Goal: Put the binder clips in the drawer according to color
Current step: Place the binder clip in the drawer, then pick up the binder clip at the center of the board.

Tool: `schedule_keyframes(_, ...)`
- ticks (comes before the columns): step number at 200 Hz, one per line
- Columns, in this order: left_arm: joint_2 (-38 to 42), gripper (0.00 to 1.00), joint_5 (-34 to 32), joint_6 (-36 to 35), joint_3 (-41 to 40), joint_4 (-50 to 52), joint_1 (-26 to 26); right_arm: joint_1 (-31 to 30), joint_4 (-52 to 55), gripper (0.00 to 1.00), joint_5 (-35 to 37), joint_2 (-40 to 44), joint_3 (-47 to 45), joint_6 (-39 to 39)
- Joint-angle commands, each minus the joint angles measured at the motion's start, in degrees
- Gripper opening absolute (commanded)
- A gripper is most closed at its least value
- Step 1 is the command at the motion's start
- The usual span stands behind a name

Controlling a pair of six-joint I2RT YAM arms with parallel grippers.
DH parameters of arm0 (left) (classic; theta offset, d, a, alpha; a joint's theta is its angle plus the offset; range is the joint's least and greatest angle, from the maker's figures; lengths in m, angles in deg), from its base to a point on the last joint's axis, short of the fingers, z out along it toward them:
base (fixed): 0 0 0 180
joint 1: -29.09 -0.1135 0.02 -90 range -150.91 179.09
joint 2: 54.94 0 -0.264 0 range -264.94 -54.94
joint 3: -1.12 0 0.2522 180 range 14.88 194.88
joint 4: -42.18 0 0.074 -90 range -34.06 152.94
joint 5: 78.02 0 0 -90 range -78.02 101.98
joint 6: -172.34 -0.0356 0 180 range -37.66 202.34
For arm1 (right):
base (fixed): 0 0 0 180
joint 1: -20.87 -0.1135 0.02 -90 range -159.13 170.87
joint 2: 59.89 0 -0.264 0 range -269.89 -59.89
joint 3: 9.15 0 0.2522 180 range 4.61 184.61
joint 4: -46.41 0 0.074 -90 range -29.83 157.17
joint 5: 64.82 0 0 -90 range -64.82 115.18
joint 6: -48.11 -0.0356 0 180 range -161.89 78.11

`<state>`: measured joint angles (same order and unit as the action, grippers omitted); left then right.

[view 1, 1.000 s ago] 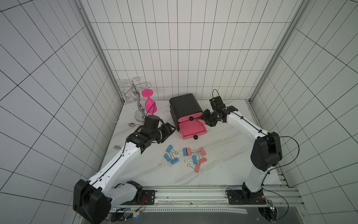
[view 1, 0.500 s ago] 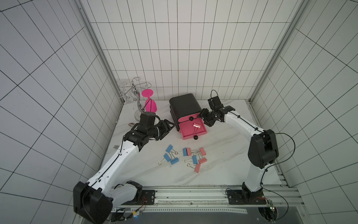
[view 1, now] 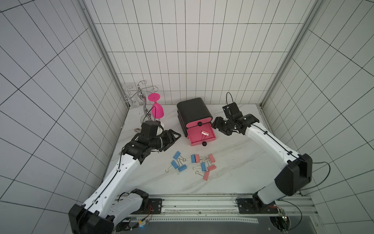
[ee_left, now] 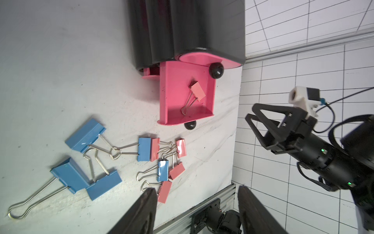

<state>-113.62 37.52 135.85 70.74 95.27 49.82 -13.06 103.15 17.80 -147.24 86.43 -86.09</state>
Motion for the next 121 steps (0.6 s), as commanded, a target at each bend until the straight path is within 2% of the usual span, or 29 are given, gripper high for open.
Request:
schedule_keyframes(1, 3.02, 0.67, -2.04, -0.68, -4.42, 4.69, 1.04, -2.35, 7.11, 0.65, 2.29, 4.30, -7.01, 5.33)
schedule_keyframes(24, 5.21, 0.67, -5.85, 1.71, -8.64, 4.40, 5.09, -5.40, 6.99, 0.64, 2.03, 9.70, -15.20, 5.71)
schedule_keyframes(50, 4.03, 0.67, -8.33, 4.14, -11.53, 2.52, 10.78, -9.72, 6.24, 0.63, 0.08, 13.50, -22.09, 6.51)
schedule_keyframes(69, 1.94, 0.67, -8.21, 4.29, -11.50, 1.49, 13.78, -11.67, 5.45, 0.63, -5.13, 14.97, -25.55, 7.61)
schedule_keyframes(88, 0.68, 0.67, -8.72, 3.18, -10.84, 1.78, 14.40, -13.37, 2.90, 0.64, -8.50, 16.14, -28.99, 8.16)
schedule_keyframes(121, 2.49, 0.67, -10.13, 5.34, -10.30, -0.51, 14.16, -15.72, -4.22, 0.66, -12.87, 14.60, -34.21, 7.52)
